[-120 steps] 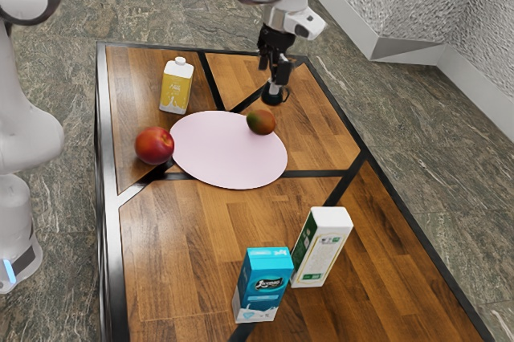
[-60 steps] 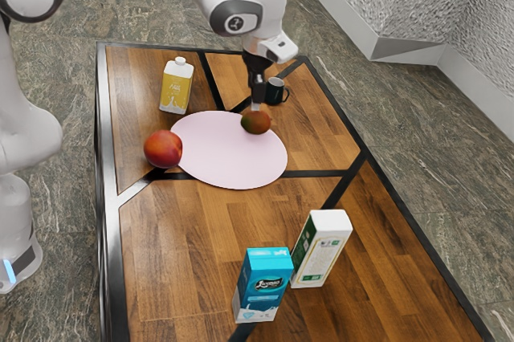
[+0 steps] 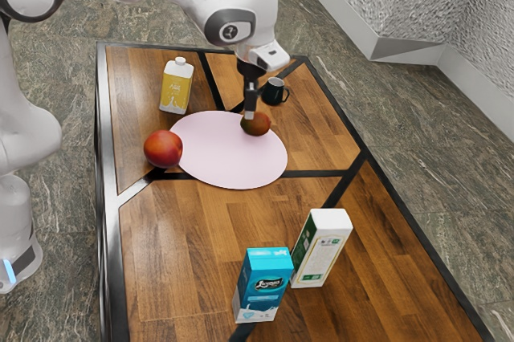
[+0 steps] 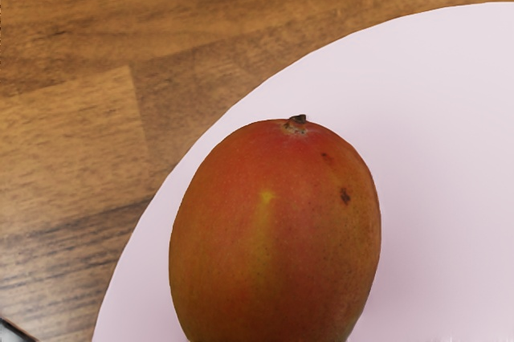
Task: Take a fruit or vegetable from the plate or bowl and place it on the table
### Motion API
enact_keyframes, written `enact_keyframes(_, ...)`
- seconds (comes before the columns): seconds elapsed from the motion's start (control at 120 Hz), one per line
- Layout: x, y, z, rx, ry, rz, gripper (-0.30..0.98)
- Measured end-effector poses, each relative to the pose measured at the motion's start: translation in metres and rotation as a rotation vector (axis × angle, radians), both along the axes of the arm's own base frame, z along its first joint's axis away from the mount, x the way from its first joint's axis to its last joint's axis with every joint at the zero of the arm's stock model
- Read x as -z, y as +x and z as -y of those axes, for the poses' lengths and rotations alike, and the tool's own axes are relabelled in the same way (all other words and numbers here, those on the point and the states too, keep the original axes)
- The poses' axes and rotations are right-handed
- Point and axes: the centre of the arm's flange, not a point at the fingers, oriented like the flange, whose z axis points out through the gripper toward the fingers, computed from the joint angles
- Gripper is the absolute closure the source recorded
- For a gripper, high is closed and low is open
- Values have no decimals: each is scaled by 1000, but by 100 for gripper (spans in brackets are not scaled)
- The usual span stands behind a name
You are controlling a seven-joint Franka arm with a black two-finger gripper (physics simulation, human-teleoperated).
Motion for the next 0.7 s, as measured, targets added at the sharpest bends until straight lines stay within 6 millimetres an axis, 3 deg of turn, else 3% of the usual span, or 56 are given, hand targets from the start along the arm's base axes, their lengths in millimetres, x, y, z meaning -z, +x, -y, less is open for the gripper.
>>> enact_keyframes(0.233,9,-4,-7,33,11,8,0)
enact_keyframes(0.7,-3,6,-8,100,61,108,0)
